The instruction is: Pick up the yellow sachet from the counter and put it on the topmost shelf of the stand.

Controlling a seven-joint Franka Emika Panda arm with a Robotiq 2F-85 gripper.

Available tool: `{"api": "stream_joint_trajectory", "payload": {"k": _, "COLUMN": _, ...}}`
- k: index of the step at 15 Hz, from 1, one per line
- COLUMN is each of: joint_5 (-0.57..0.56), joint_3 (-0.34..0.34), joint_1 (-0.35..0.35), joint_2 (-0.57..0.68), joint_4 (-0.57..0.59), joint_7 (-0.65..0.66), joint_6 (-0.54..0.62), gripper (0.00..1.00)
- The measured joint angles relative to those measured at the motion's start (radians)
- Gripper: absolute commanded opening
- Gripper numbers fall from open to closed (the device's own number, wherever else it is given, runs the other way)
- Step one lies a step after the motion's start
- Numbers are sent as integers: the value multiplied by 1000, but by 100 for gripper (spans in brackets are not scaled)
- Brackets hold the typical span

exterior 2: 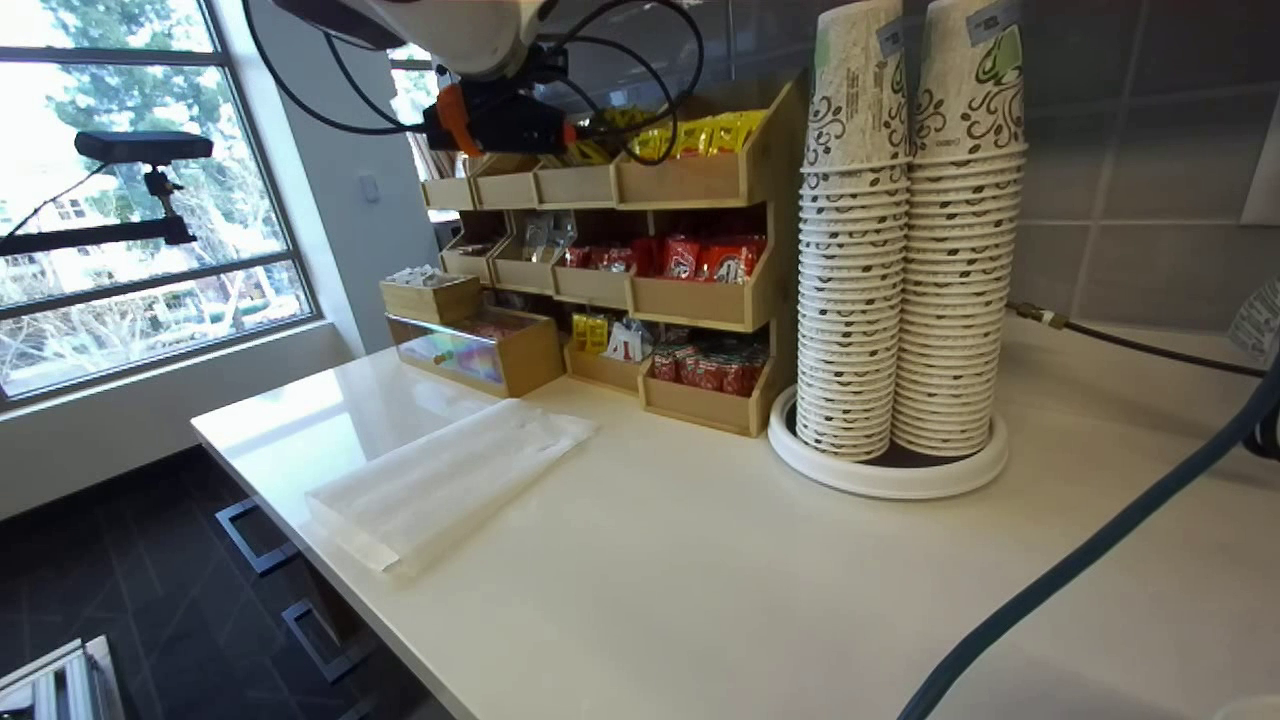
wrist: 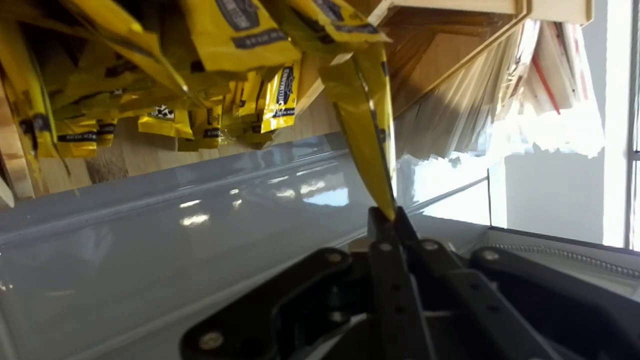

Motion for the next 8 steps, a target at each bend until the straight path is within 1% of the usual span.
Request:
{"api": "stream_joint_trajectory", "payload": {"k": 3, "joint_5": 42, "joint_3": 6, "joint_1": 0, "joint_2": 32, "joint_4": 23, "joint_7": -33, "joint_6": 1, "gripper": 1}}
{"api": "stream_joint_trajectory", "payload": {"k": 8, "joint_5": 73, "joint_3": 12, "joint_1": 0, "joint_2": 65, "joint_4": 57, "joint_7": -53, "joint_6": 1, "gripper": 1}}
